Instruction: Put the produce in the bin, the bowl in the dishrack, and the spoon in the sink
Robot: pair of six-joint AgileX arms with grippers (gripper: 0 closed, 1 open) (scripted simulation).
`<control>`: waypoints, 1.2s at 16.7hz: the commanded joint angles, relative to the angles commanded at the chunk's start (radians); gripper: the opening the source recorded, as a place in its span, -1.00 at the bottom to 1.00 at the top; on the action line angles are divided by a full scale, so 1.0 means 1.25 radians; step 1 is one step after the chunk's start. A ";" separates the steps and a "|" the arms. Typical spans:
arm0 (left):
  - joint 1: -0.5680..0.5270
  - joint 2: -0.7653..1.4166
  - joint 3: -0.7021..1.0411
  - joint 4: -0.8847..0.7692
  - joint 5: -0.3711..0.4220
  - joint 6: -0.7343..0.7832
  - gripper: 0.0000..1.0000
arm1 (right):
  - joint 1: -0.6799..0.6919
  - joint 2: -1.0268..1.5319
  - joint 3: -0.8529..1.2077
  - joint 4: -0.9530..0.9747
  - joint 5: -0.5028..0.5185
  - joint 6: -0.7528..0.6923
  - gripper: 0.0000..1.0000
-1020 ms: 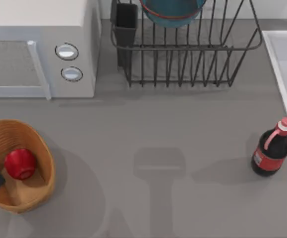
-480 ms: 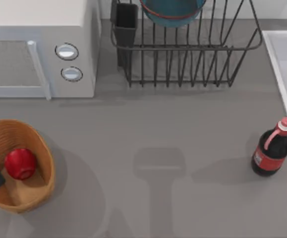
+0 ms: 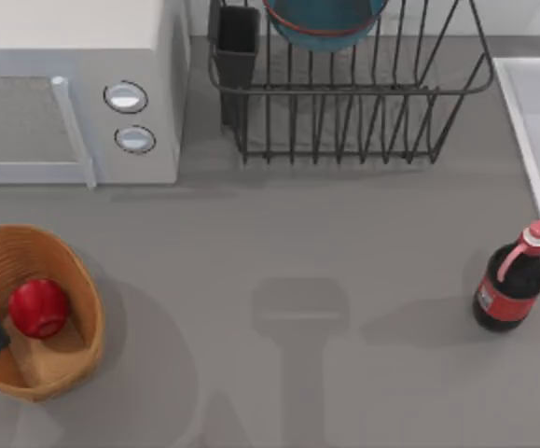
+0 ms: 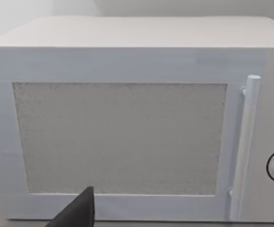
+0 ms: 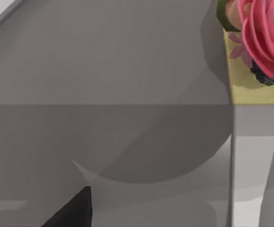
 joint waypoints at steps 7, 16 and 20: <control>0.000 0.000 0.000 0.000 0.000 0.000 1.00 | 0.001 -0.075 0.072 -0.122 0.007 -0.003 -1.00; 0.000 0.000 0.000 0.000 0.000 0.000 1.00 | -0.002 -0.197 0.259 -0.430 0.005 -0.007 -1.00; 0.000 0.000 0.000 0.000 0.000 0.000 1.00 | -0.001 -0.195 0.258 -0.429 0.005 -0.006 -1.00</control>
